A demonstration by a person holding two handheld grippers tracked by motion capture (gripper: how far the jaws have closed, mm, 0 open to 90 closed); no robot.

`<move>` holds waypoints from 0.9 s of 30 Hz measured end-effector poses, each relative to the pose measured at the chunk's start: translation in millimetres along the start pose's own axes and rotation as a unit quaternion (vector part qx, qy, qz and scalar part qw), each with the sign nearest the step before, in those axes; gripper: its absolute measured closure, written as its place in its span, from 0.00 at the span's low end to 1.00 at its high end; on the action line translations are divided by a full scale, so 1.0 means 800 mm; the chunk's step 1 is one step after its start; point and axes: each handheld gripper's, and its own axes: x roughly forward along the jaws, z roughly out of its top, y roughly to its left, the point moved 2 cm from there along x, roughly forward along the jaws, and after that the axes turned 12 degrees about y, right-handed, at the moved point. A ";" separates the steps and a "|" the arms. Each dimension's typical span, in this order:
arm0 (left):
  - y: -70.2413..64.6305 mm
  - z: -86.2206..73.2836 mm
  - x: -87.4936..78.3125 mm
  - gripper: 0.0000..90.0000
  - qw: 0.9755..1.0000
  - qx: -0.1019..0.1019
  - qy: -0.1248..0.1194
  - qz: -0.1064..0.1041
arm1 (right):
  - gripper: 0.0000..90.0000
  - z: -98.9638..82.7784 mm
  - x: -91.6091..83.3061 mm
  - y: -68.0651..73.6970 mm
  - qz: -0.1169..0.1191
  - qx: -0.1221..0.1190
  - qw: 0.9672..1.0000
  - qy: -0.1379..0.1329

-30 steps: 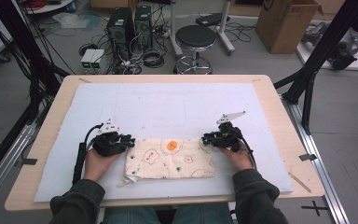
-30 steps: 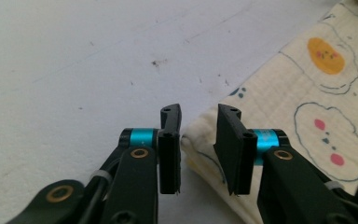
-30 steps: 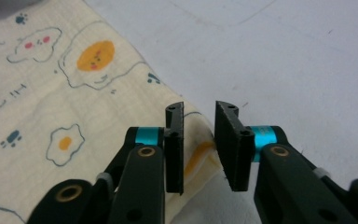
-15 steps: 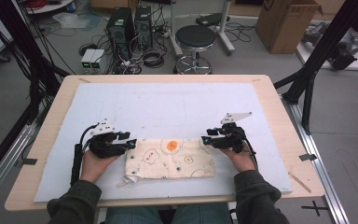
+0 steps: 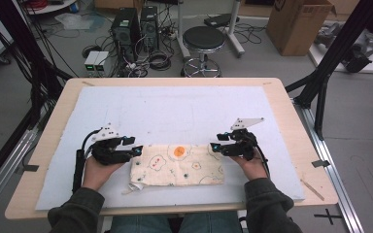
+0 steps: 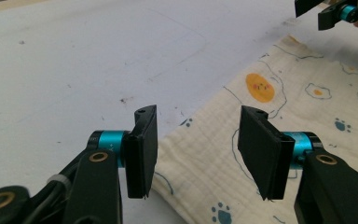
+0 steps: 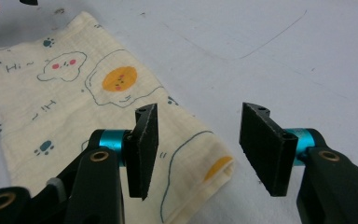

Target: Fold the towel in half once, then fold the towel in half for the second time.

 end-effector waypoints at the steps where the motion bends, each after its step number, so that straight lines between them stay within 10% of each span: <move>1: 0.000 0.000 0.000 0.52 1.000 -0.001 0.000 -0.001 | 0.51 0.000 0.000 0.000 0.000 -0.001 1.000 0.000; 27: 0.001 0.000 0.001 0.49 1.000 0.003 -0.001 0.005 | 0.51 0.001 -0.002 0.001 -0.002 0.004 1.000 -0.002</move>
